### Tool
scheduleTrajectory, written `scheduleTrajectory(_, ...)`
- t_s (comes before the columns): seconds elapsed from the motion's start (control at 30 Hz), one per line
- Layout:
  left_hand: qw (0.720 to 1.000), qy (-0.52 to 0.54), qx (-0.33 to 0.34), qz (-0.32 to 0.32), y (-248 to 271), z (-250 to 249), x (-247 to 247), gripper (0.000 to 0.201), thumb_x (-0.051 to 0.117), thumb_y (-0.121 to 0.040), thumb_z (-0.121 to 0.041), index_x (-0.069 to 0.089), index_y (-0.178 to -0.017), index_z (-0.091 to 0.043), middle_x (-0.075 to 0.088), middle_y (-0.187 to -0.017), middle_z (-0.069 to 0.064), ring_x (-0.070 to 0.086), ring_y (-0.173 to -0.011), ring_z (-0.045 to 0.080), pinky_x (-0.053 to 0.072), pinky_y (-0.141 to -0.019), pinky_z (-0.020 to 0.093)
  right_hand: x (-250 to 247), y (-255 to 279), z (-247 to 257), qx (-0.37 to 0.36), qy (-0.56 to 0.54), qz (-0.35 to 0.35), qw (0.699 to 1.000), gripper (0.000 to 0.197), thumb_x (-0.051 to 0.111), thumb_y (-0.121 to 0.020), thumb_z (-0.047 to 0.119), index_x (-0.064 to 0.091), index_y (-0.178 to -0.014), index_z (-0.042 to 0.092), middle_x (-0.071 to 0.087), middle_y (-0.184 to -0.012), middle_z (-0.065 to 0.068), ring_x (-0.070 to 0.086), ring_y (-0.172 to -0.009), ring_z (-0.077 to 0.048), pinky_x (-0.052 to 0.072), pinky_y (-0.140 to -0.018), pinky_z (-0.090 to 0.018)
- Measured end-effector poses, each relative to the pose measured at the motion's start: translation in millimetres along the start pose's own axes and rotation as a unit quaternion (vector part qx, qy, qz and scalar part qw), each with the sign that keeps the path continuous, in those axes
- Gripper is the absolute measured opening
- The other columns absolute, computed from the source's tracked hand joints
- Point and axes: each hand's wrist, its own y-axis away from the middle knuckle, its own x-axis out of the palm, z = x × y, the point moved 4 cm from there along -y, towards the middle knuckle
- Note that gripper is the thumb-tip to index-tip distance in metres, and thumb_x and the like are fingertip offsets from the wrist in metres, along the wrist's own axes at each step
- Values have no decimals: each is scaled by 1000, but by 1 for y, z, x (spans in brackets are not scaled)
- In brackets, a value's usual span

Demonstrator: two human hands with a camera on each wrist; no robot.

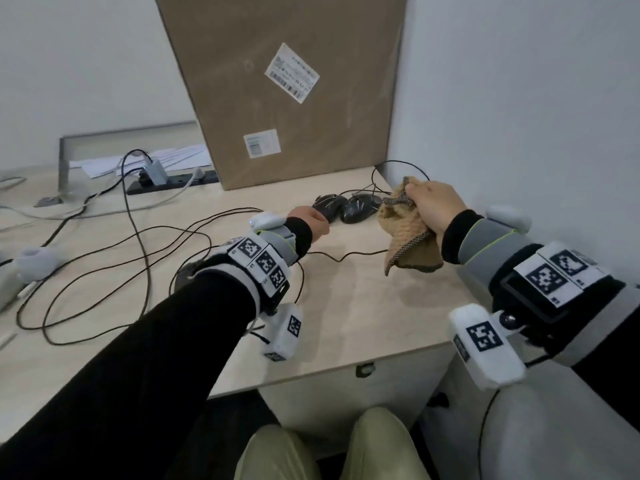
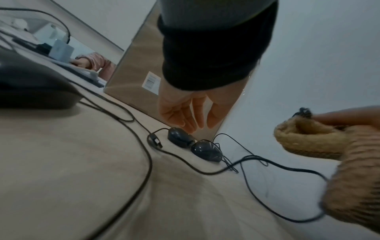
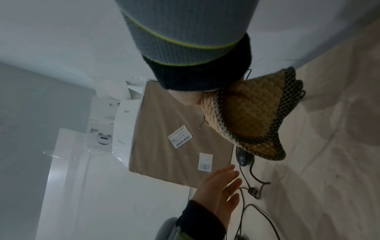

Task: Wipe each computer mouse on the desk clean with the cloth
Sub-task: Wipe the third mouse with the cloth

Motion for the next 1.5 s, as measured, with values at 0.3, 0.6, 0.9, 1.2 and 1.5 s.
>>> scheduleTrajectory(0.3,958,-285,-26,11,-84,-26,-6,62,70,-79,-41,53,-128,-6,57,-108,7,55,-99,24,44,-89,33,-6,-23,21,-7,-58,40,997,29,46,-93,29,65,-84,8,64,-109,-6,59,-107,-28,46,-99,-39)
scheduleTrajectory(0.6,914,-405,2,-2,-128,-29,11,64,71,-71,-55,61,-116,-9,64,-114,11,61,-109,27,46,-87,33,-14,-50,53,-42,-85,27,995,50,49,-91,32,52,-111,-14,60,-96,-31,60,-86,-32,48,-93,-46)
scheduleTrajectory(0.9,993,65,-89,32,-110,-45,-31,26,55,-89,-27,49,-73,-8,52,-44,4,48,-50,17,35,-51,20,-23,-46,54,-31,-116,-13,993,30,49,-90,32,62,-80,7,67,-101,-18,62,-99,-34,49,-94,-48)
scheduleTrajectory(1.2,900,433,-7,51,4,-81,-87,16,63,-86,-19,54,-93,-8,57,-87,6,57,-75,16,51,-53,24,-31,1,77,-51,-179,-64,980,22,49,-91,30,56,-74,17,63,-93,-10,62,-99,-31,49,-93,-46)
scheduleTrajectory(1.5,838,524,5,154,82,-74,-37,15,61,-87,-16,52,-97,-9,55,-96,11,56,-91,22,47,-67,30,-29,48,68,-73,-245,-56,965,29,55,-81,36,64,-97,13,68,-101,-11,67,-94,-29,53,-88,-50)
